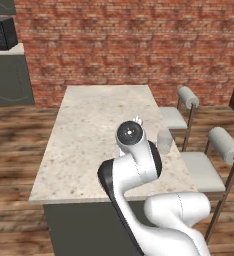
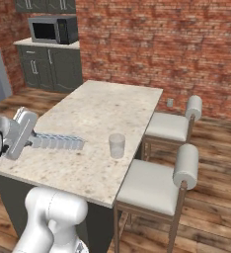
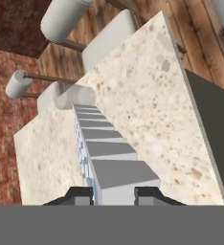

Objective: Open the freezer door, pick up the ice cube tray from the freezer, and place it on the dining counter.

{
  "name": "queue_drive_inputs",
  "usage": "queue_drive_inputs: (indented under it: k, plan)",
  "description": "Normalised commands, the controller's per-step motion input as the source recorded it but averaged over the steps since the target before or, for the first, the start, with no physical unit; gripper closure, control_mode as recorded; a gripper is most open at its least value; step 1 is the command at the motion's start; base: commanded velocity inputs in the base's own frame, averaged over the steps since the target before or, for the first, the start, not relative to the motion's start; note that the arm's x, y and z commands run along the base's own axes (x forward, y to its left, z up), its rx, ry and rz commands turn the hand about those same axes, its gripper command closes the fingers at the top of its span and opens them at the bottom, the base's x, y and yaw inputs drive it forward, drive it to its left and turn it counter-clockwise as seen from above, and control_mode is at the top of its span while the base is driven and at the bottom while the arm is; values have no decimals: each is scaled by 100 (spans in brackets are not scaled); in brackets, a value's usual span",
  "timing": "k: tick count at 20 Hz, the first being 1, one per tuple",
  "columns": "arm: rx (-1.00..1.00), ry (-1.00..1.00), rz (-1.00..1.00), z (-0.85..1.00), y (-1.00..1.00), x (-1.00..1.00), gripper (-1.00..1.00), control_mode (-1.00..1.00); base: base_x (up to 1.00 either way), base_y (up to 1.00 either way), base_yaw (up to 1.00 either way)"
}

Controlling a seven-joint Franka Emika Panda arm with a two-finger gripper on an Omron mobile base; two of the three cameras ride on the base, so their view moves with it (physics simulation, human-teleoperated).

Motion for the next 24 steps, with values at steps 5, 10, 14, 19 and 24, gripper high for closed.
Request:
queue_drive_inputs:
  k: [5, 10, 14, 19, 24]
  plan:
    - [0, 0, 0, -35, 17, 59, 100, -100, 0, 0, 0]
    - [1, 0, 0, -28, 1, 49, 100, -100, 0, 0, 0]
    - [4, 0, 0, -38, 0, 42, 100, -100, 0, 0, 0]
    - [1, 0, 0, -54, 5, 30, 100, -100, 0, 0, 0]
    - [1, 0, 0, -51, 5, 33, 100, -100, 0, 0, 0]
